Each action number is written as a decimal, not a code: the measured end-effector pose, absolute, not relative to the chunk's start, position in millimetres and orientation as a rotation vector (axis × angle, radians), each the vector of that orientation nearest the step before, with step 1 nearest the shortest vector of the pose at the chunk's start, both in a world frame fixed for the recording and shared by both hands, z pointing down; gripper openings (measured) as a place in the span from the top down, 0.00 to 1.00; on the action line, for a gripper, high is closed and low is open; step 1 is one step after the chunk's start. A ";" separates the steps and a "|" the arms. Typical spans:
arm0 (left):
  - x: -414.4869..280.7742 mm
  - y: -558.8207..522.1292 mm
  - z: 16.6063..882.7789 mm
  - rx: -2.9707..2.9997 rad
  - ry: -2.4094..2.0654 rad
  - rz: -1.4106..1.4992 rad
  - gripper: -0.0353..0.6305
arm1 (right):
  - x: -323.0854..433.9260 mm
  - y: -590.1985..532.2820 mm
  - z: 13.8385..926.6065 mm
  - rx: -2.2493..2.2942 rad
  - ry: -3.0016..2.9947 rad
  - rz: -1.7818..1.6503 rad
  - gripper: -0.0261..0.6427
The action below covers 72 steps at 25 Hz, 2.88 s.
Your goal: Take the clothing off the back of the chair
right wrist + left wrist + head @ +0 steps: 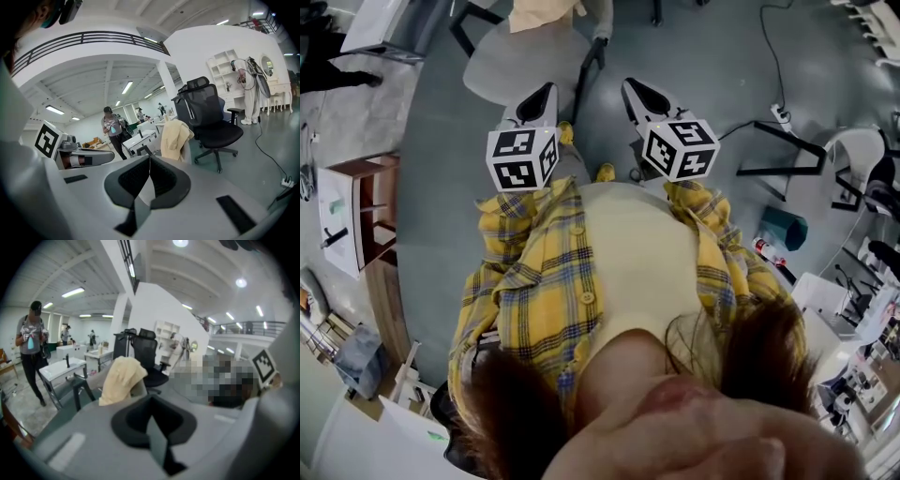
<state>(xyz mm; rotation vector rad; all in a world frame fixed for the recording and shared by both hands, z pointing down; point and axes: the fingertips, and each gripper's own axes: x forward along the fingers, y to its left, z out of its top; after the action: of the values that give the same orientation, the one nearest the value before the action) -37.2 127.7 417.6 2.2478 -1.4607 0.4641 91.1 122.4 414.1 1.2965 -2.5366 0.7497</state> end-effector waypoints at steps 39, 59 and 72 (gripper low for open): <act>-112.8 -63.0 445.9 2.363 -1.253 0.515 0.94 | -4.1 -69.8 426.2 1.397 -2.381 0.740 0.94; -62.7 -153.9 466.8 2.358 -1.251 0.590 0.94 | 36.4 -165.1 450.2 1.310 -2.385 0.814 0.94; -43.4 -213.9 488.7 2.391 -1.237 0.705 0.80 | 52.1 -195.7 466.9 1.290 -2.361 0.866 0.94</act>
<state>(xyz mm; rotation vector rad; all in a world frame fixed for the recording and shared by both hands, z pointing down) -43.4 -213.9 488.7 2.3915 -1.2370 0.7047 52.1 -195.7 466.9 1.2899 -2.3613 0.8657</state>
